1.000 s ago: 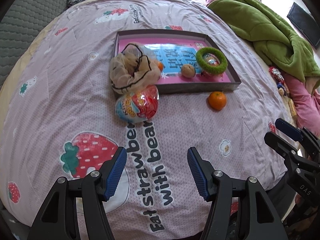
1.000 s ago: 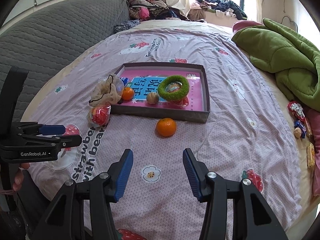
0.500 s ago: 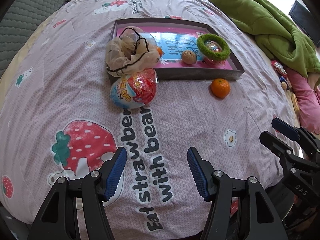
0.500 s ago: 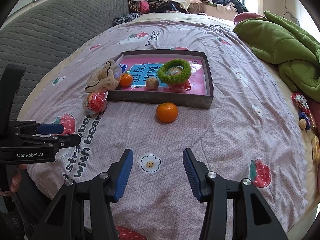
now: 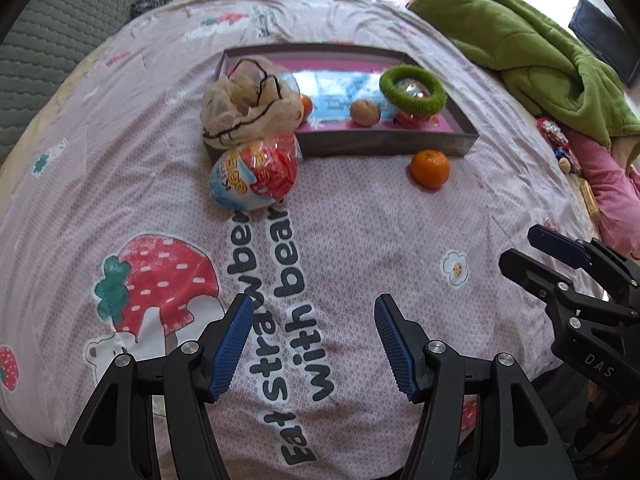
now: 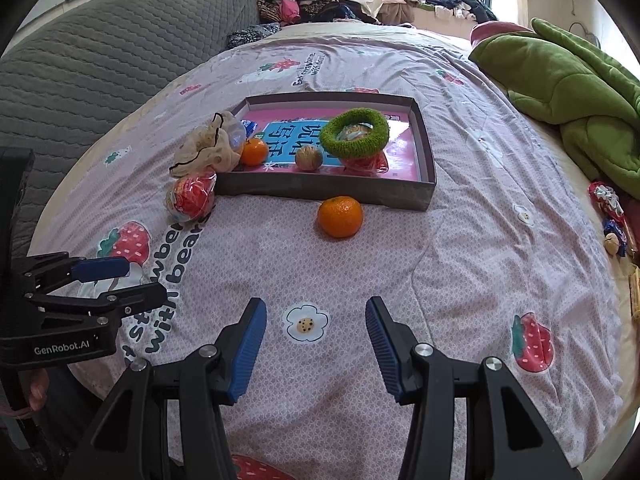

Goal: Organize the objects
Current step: 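Withdraw both open tools from the tray toward the red candy and mandarin, then grasp the red-wrapped candy with the left tool while the right grasps the mandarin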

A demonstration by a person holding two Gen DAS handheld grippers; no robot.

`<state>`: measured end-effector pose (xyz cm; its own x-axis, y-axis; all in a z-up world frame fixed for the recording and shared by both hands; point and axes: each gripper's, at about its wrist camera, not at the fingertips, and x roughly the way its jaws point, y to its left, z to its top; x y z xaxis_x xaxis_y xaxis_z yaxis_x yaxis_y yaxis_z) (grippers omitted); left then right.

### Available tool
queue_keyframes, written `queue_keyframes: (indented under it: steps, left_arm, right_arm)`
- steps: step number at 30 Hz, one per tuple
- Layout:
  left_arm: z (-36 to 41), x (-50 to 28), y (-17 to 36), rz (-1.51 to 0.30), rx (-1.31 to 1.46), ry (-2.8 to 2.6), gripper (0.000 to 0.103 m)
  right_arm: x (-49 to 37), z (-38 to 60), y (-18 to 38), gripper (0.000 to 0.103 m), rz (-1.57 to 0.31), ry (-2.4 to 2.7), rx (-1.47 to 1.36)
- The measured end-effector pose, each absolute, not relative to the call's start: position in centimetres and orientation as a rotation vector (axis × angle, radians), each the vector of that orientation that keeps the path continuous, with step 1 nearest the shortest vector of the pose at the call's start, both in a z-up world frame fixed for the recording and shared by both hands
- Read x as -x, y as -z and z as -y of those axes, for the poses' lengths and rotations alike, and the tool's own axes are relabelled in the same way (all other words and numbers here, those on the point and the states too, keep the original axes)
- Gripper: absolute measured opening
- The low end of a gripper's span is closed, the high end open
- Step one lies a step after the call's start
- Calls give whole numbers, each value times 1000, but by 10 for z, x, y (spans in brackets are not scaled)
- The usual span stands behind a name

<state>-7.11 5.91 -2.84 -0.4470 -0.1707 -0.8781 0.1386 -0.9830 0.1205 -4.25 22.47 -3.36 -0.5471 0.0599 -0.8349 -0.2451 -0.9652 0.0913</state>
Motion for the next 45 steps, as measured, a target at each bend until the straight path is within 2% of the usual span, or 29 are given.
queue_keyframes:
  steps: [13, 28, 35, 45]
  left_arm:
    - [-41, 84, 31, 40, -1374, 2631, 65]
    - [-6, 126, 51, 24, -1293, 2672, 65]
    - [5, 141, 59, 27, -1275, 2664, 70]
    - [16, 155, 63, 11, -1194, 2700, 70]
  right_arm:
    - [58, -225, 43, 51, -245, -2643, 1311]
    - [98, -249, 77, 51, -297, -2624, 1296]
    - [114, -257, 87, 51, -302, -2622, 1278]
    - [131, -270, 104, 51, -328, -2622, 1247]
